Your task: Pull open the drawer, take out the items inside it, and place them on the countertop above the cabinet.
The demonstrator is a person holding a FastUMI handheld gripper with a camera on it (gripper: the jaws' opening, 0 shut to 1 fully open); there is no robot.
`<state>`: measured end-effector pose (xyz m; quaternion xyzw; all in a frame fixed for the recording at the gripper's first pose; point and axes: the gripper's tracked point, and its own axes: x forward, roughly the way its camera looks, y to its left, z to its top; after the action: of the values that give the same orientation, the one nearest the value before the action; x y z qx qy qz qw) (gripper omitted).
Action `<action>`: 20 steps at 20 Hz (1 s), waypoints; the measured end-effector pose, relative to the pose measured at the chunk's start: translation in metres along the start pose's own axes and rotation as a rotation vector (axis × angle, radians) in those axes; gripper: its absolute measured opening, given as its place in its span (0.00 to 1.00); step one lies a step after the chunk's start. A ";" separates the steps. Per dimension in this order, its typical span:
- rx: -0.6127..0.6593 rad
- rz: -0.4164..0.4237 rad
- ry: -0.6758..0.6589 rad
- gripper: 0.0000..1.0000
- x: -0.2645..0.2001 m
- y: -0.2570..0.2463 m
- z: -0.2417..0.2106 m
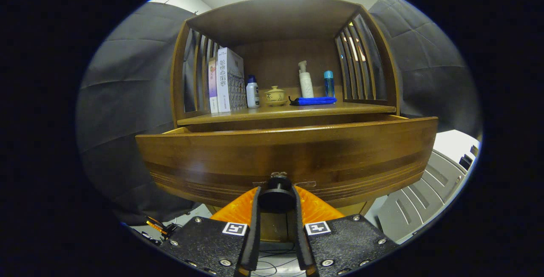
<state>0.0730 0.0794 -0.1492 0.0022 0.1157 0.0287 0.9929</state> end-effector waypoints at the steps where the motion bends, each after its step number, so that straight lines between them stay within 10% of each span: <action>1: 0.000 0.001 0.006 0.36 -0.004 0.000 -0.004; 20: -0.080 0.049 -0.071 0.47 -0.063 0.003 -0.009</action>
<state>0.0090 0.0786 -0.1436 -0.0336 0.0792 0.0573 0.9946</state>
